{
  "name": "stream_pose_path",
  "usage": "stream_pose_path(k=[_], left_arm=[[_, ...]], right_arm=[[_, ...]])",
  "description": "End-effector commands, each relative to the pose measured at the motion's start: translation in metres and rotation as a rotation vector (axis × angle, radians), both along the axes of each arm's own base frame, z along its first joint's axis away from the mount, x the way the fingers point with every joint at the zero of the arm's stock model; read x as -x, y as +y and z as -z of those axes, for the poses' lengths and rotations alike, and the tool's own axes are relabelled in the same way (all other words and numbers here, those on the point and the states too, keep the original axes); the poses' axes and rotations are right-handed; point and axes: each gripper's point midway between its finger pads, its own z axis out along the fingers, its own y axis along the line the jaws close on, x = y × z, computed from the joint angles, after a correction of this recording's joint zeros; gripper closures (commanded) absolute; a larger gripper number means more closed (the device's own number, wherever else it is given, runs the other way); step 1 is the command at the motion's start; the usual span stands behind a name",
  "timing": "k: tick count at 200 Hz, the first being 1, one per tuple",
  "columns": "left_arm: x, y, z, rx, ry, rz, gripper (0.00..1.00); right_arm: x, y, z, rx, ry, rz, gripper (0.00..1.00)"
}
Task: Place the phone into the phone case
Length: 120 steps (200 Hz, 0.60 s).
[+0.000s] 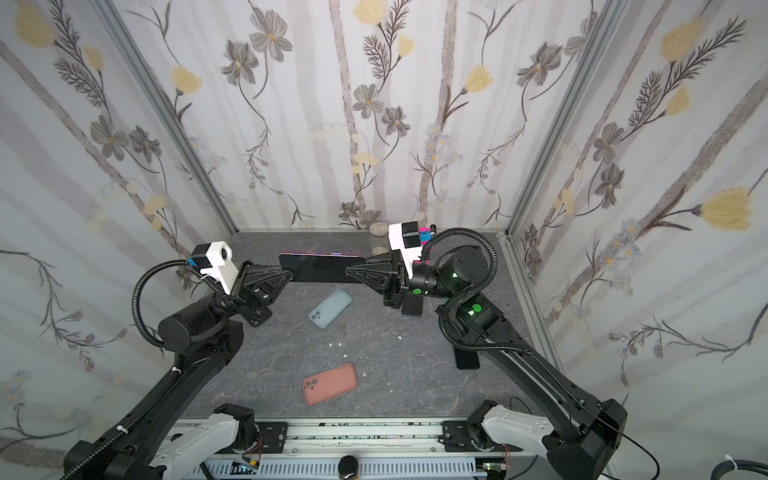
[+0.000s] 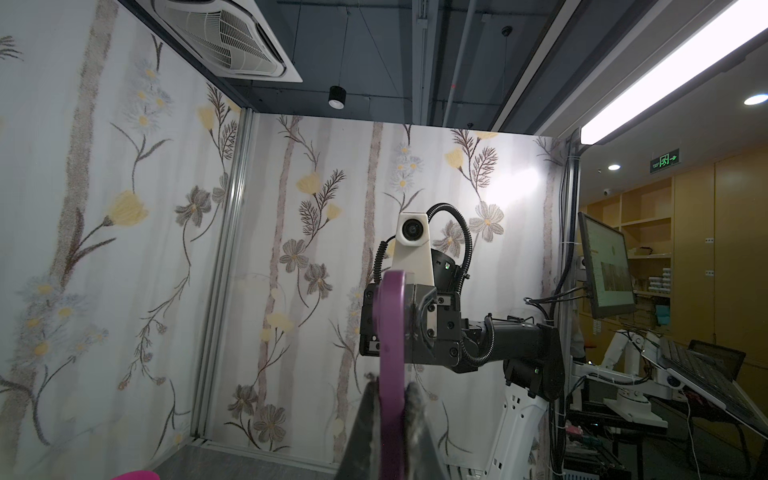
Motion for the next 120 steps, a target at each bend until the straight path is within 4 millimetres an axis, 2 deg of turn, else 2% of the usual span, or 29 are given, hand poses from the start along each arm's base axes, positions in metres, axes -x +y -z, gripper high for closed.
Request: stream_pose_path(k=[1,40,68,120], left_arm=[[-0.003,0.002,-0.003,0.025,0.019,-0.008,1.0],[-0.005,0.003,-0.002,0.027,0.02,-0.016,1.0],[-0.007,0.005,-0.002,0.041,0.019,-0.044,1.0],[-0.009,0.006,-0.003,0.044,0.024,-0.055,1.0]], right_arm=[[0.009,0.0,0.001,0.008,-0.071,-0.019,1.0],[0.006,-0.001,-0.003,-0.005,-0.065,0.003,1.0],[-0.002,0.001,-0.01,-0.028,0.001,0.015,1.0],[-0.006,0.008,-0.004,-0.009,0.066,-0.024,1.0]])
